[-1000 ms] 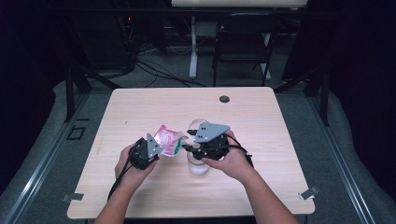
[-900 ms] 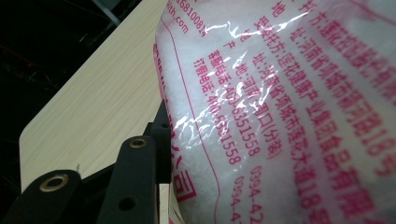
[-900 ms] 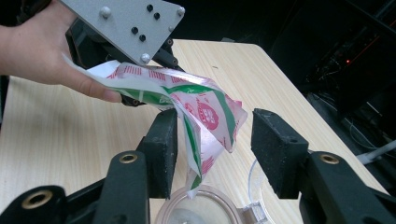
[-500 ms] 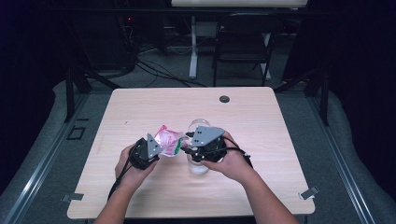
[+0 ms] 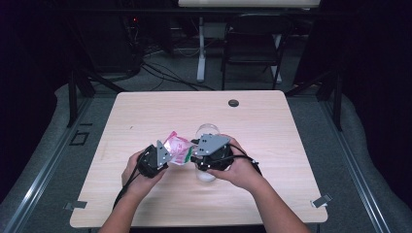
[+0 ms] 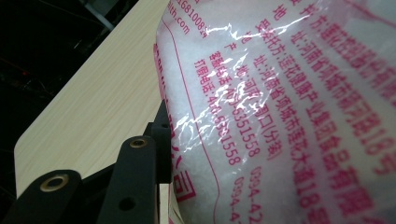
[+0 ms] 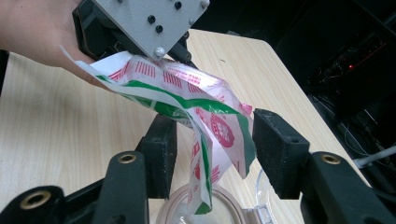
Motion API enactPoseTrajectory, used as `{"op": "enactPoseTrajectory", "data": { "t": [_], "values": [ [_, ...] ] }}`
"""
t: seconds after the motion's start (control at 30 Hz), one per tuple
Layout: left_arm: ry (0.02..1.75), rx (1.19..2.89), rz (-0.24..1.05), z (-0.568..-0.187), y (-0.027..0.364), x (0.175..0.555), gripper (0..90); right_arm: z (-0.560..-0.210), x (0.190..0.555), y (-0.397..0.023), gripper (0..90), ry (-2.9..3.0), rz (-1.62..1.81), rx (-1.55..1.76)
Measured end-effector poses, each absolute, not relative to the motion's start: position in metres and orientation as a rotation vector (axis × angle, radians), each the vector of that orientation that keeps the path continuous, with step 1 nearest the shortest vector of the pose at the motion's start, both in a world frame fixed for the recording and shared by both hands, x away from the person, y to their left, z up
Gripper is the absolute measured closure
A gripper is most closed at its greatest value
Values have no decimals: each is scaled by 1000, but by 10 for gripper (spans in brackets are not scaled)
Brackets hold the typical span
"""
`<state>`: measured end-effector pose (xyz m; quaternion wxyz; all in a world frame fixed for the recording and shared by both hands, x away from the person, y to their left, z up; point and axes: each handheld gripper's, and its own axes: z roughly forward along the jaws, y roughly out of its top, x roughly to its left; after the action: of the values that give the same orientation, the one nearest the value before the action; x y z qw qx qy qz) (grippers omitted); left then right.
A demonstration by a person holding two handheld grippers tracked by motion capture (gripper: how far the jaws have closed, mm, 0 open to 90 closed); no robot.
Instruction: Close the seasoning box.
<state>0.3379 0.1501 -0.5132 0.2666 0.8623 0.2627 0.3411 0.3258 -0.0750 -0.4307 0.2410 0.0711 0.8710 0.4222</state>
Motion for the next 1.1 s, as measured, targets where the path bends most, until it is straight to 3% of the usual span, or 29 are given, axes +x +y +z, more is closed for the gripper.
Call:
{"op": "enactPoseTrajectory", "data": {
  "t": [0.43, 1.1],
  "values": [
    [699, 2330, 931, -513, 148, 337, 614, -433, 322, -70, 550, 2394, 1149, 145],
    [709, 2316, 953, -512, 149, 336, 616, -436, 323, -69, 808, 2456, 1198, 201]
  ]
}}
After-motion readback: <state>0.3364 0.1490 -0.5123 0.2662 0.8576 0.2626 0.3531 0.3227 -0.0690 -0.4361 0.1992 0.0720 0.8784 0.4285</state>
